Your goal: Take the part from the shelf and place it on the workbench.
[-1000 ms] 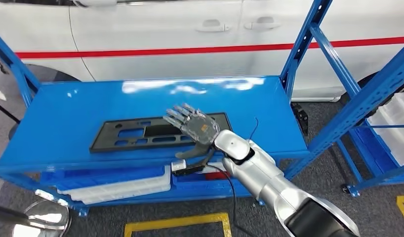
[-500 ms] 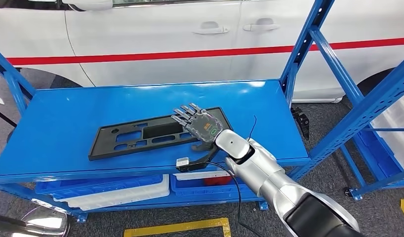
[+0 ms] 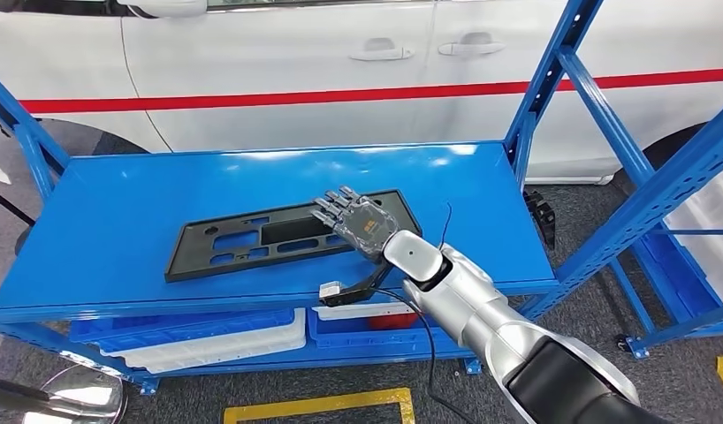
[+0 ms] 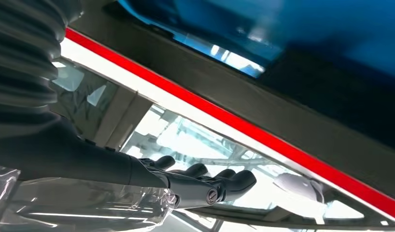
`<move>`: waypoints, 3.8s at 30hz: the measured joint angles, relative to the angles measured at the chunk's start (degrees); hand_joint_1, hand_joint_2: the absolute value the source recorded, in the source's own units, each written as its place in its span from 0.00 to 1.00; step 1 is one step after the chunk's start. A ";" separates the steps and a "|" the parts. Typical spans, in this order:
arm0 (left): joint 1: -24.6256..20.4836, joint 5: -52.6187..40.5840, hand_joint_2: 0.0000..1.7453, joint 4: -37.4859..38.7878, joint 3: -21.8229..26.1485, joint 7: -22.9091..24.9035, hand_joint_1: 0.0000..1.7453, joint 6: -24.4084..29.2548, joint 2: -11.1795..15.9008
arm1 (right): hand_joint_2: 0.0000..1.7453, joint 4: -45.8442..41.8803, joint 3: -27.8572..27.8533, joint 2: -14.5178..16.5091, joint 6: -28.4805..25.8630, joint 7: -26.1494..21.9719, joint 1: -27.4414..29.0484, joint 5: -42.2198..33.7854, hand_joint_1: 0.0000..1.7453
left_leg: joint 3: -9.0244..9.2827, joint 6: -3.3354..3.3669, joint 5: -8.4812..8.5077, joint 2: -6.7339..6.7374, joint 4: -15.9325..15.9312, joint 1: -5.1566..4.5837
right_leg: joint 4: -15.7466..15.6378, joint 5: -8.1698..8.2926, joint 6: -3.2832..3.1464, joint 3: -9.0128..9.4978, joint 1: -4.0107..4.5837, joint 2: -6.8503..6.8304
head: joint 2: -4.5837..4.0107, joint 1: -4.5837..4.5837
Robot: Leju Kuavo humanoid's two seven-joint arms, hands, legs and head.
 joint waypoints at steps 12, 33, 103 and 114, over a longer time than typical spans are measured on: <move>0.13 -0.12 0.00 0.00 0.00 0.23 0.00 -0.04 0.01 | 1.00 4.49 3.05 1.23 3.20 1.50 -1.78 0.26 1.00 | -3.87 -1.74 -2.86 0.07 8.59 0.31 | -0.48 0.38 -1.78 0.17 0.07 -0.28 | 0.00 -0.01; 0.01 -0.14 0.00 0.00 -0.01 0.27 0.00 -0.05 -0.08 | 1.00 6.30 3.11 1.59 3.18 0.52 -2.88 -0.22 1.00 | 0.20 -0.99 -0.42 -0.08 0.08 0.12 | 0.31 -0.56 -0.57 0.29 -0.07 -0.18 | 0.00 -0.01; 0.34 2.90 1.00 0.00 1.20 -4.34 0.00 2.33 0.01 | 1.00 -44.35 -17.20 -1.53 40.18 -21.66 14.43 -101.42 1.00 | -5.34 -2.20 -9.82 0.04 16.25 0.30 | 0.81 1.44 -2.44 -2.51 0.14 -0.62 | 0.00 0.01; 0.11 2.52 1.00 0.04 1.20 -3.95 0.00 2.02 -0.11 | 1.00 -44.44 -17.20 -1.86 39.86 -21.79 14.41 -101.33 1.00 | 3.05 1.16 -1.41 0.53 -1.00 -0.15 | 5.56 -1.28 0.24 -6.52 -0.09 -0.38 | 0.00 -0.01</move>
